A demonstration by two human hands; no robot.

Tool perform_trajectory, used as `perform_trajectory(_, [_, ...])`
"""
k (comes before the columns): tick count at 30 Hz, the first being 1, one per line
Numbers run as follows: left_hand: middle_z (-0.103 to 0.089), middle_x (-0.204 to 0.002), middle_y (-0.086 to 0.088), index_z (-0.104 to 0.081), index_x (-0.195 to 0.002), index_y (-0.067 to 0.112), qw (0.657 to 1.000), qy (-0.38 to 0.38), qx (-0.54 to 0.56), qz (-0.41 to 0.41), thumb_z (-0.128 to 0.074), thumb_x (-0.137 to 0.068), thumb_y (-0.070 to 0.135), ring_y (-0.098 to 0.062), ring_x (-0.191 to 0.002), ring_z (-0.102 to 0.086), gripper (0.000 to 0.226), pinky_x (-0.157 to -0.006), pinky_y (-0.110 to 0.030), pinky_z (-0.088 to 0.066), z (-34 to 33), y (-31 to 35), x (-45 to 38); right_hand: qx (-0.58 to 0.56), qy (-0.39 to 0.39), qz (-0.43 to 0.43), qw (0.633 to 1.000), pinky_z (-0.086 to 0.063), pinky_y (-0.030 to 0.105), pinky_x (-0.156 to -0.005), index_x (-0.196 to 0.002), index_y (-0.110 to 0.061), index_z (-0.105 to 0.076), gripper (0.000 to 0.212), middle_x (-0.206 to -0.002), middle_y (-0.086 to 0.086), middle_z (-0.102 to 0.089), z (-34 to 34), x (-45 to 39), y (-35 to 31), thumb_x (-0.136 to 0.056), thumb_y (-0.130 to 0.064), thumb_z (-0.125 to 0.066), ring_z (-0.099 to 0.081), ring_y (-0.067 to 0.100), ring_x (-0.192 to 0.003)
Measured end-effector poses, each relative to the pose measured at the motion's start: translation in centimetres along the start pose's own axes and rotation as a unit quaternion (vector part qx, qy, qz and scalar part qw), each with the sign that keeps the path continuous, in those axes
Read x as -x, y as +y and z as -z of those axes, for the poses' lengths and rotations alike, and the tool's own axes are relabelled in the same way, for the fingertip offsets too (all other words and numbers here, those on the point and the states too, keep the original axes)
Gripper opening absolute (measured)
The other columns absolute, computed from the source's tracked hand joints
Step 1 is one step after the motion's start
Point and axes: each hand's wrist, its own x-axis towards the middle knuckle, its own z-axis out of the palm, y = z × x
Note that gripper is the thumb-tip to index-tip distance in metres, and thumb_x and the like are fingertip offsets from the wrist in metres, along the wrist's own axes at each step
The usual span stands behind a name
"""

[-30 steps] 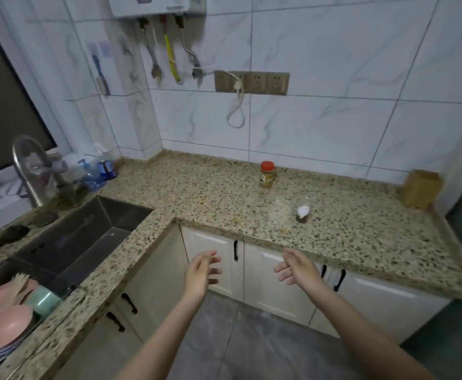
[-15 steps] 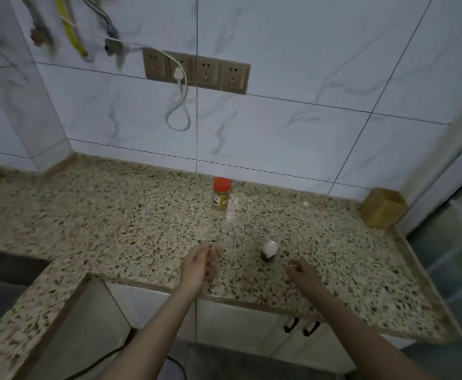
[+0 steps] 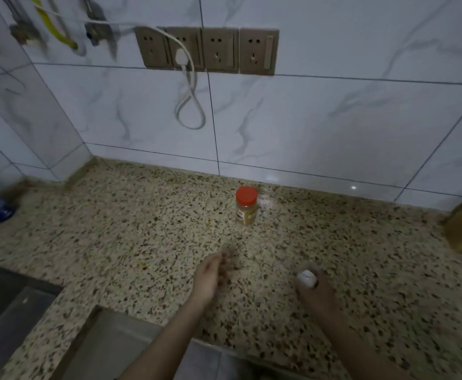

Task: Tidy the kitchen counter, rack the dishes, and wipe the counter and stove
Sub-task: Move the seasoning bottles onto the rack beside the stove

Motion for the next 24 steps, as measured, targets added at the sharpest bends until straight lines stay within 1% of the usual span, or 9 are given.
perform_trajectory(2, [-0.069, -0.091, -0.004, -0.065, -0.098, 0.013, 0.999, 0.04, -0.007, 0.002, -0.042, -0.1, 0.023, -0.02, -0.071, -0.065, 0.025, -0.056, -0.027, -0.05, -0.8, 0.8, -2.0, -0.043, -0.004, 0.016, 0.999, -0.05, 0.027, -0.071, -0.108, -0.031, -0.055, 0.031, -0.106, -0.002, -0.056, -0.8, -3.0, -1.5, -0.082, -0.029, -0.072, -0.057, 0.015, -0.09])
perform_trajectory(4, [-0.068, -0.09, -0.004, -0.065, -0.1, 0.011, 0.998, 0.065, -0.002, 0.012, -0.044, -0.099, 0.023, -0.021, -0.07, -0.063, 0.024, -0.056, -0.029, -0.05, -1.5, 1.3, -3.5, -0.064, -0.02, 0.035, 0.997, -0.051, 0.021, -0.064, -0.103, -0.038, -0.054, 0.03, -0.103, -0.005, -0.057, -1.3, -5.4, -3.5, -0.081, -0.03, -0.073, -0.058, 0.007, -0.084])
perform_trajectory(8, [-0.069, -0.092, -0.002, -0.066, -0.1, 0.014, 0.993, 0.092, -0.064, -0.026, -0.055, -0.095, 0.026, -0.012, -0.065, -0.065, 0.017, -0.051, -0.022, -0.051, -3.7, 2.6, -7.2, -0.11, -0.052, 0.009, 0.993, -0.048, 0.028, -0.072, -0.124, -0.022, -0.048, 0.05, -0.111, -0.001, -0.054, -2.1, -11.4, -7.5, -0.082, -0.039, -0.069, -0.056, 0.02, -0.097])
perform_trajectory(11, [-0.064, -0.108, -0.003, -0.06, -0.11, 0.019, 0.983, 0.101, -0.141, -0.059, -0.055, -0.094, 0.025, -0.013, -0.079, -0.062, 0.017, -0.064, -0.028, -0.054, -5.5, 3.5, -10.4, -0.132, -0.069, 0.063, 0.987, -0.047, 0.026, -0.069, -0.108, -0.017, -0.051, 0.028, -0.108, 0.008, -0.058, -1.9, -14.6, -9.9, -0.088, -0.034, -0.063, -0.059, 0.022, -0.096])
perform_trajectory(13, [-0.058, -0.12, -0.007, -0.052, -0.124, 0.016, 0.977, 0.093, -0.174, -0.077, -0.058, -0.093, 0.02, -0.016, -0.091, -0.059, 0.032, -0.075, -0.033, -0.053, -7.2, 4.1, -12.5, -0.156, -0.093, 0.088, 0.979, -0.048, 0.025, -0.069, -0.104, -0.023, -0.051, 0.018, -0.105, 0.006, -0.06, -1.3, -16.2, -11.0, -0.09, -0.03, -0.06, -0.061, 0.017, -0.092])
perform_trajectory(15, [-0.051, -0.127, -0.009, -0.042, -0.136, 0.009, 0.974, 0.089, -0.195, -0.076, -0.068, -0.086, 0.021, -0.02, -0.103, -0.054, 0.058, -0.084, -0.035, -0.05, -8.6, 4.3, -14.1, -0.16, -0.112, 0.107, 0.975, -0.048, 0.021, -0.064, -0.107, -0.025, -0.051, 0.021, -0.101, 0.004, -0.062, -0.7, -17.3, -11.9, -0.089, -0.031, -0.059, -0.062, 0.014, -0.085])
perform_trajectory(18, [-0.044, -0.134, -0.013, -0.034, -0.139, 0.004, 0.978, 0.078, -0.191, -0.022, -0.08, -0.073, 0.017, -0.03, -0.12, -0.048, 0.081, -0.099, -0.043, -0.045, -10.6, 4.0, -16.3, -0.152, -0.115, 0.114, 0.975, -0.05, 0.017, -0.061, -0.103, -0.028, -0.051, 0.018, -0.098, 0.001, -0.063, 0.0, -18.9, -12.4, -0.088, -0.032, -0.06, -0.064, 0.012, -0.081])
perform_trajectory(21, [-0.041, -0.129, -0.013, -0.028, -0.132, -0.001, 0.989, 0.099, -0.111, -0.006, -0.079, -0.069, -0.001, -0.027, -0.116, -0.046, 0.081, -0.095, -0.032, -0.042, -12.3, 3.8, -17.7, -0.133, -0.111, 0.111, 0.979, -0.046, 0.01, -0.054, -0.097, -0.028, -0.05, 0.014, -0.094, -0.001, -0.063, 0.3, -19.9, -11.9, -0.088, -0.035, -0.059, -0.063, 0.001, -0.071])
perform_trajectory(24, [-0.037, -0.118, -0.007, -0.022, -0.128, 0.004, 0.991, 0.096, -0.085, -0.039, -0.079, -0.069, -0.001, -0.02, -0.106, -0.045, 0.083, -0.089, -0.028, -0.038, -13.3, 3.5, -18.3, -0.129, -0.109, 0.101, 0.98, -0.045, 0.008, -0.053, -0.097, -0.025, -0.052, 0.012, -0.093, -0.002, -0.063, 0.6, -20.4, -11.5, -0.09, -0.034, -0.058, -0.062, -0.005, -0.068])
